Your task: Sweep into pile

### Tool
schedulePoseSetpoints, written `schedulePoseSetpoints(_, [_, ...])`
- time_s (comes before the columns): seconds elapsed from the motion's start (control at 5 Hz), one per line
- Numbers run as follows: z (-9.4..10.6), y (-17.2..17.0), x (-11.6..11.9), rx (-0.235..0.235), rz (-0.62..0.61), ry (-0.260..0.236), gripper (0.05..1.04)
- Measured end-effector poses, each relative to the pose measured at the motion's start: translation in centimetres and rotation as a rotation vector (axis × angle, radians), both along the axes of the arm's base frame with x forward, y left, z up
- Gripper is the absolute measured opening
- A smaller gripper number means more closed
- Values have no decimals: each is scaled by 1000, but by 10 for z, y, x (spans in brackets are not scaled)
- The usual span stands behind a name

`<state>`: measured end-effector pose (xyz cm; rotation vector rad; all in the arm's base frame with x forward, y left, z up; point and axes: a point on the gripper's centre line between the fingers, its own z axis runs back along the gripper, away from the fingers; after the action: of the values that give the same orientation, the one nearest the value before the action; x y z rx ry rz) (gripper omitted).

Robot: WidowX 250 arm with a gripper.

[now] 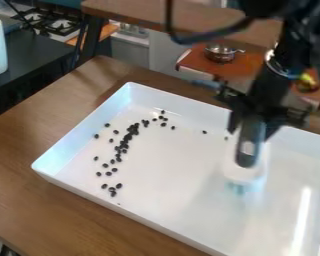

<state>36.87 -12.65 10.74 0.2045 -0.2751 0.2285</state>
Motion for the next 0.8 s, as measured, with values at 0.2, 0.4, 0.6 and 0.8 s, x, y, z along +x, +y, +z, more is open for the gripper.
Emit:
schedulePoseSetpoints(0.2, [-15,-9,12,25,5,0,514])
schedulePoseSetpoints(0.4, [-26,-13,18,37,16,18,514])
schedulePoseSetpoints(0.6, [-31,-15,27,23,18,23,514])
schedulePoseSetpoints(0.8, [-32,-5,37,9,44,35,514])
